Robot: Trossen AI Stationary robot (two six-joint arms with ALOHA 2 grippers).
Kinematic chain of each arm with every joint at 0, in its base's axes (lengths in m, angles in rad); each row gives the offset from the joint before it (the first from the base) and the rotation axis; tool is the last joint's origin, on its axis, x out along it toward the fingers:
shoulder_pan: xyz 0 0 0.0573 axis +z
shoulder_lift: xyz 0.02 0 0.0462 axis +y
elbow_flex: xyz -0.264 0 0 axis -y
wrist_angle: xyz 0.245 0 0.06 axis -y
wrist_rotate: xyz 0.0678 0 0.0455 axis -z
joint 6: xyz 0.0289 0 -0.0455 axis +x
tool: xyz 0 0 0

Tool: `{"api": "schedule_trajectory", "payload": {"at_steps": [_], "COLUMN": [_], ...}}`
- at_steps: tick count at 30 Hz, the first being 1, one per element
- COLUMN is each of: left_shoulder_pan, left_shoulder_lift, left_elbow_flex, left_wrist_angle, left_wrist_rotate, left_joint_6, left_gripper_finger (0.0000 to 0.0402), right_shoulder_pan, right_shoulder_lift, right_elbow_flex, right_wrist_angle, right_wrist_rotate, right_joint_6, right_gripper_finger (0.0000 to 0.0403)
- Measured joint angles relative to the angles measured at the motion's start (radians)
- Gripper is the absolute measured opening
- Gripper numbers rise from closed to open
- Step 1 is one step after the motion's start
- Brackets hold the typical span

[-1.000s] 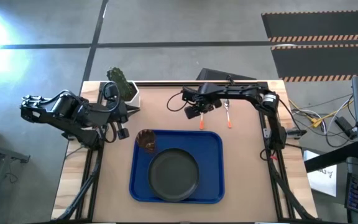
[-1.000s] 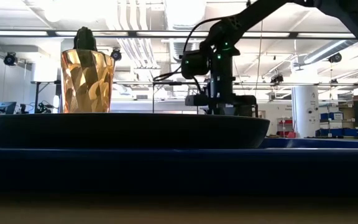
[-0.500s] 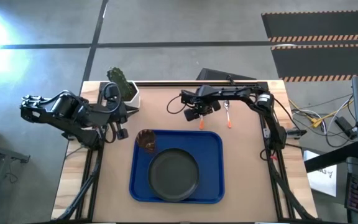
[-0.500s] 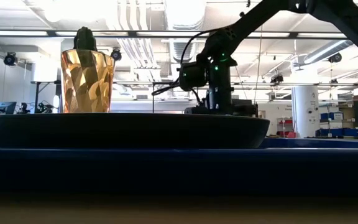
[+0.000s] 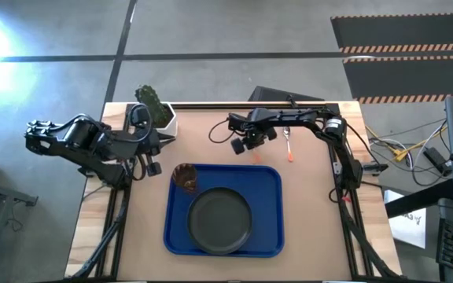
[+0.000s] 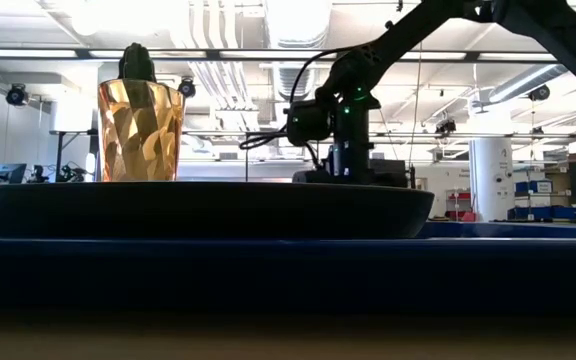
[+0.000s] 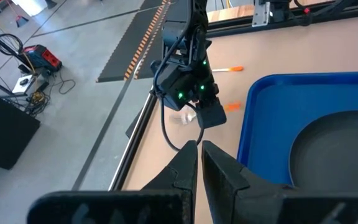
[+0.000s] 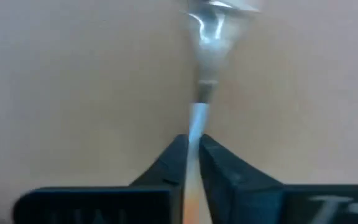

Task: Pick and place plate/cup/fork/spoon on tray
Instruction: Put the orange fork on the blue serving tray to the right side of the black plate

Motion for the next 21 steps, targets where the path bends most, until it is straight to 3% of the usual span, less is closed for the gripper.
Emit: {"api": "schedule_trajectory", "payload": {"at_steps": [8, 13, 21], "left_shoulder_pan": [0.0, 0.0, 0.0], "left_shoulder_lift": [0.0, 0.0, 0.0], "left_elbow_flex": [0.0, 0.0, 0.0], "left_wrist_angle": [0.0, 0.0, 0.0], "left_wrist_rotate": [0.008, 0.008, 0.008], "left_joint_6": [-0.001, -0.004, -0.004], "left_gripper_finger": [0.0006, 0.0006, 0.0006], "right_shoulder_pan": [0.003, 0.036, 0.262], "right_shoulder_lift": [-0.042, -0.18, -0.403], "right_elbow_flex": [-0.007, 0.003, -0.002], "right_wrist_angle": [-0.043, -0.122, -0.207], "right_wrist_rotate": [0.033, 0.075, 0.167], "right_joint_6": [-0.029, 0.025, 0.313], "right_gripper_finger": [0.001, 0.001, 0.0009]}}
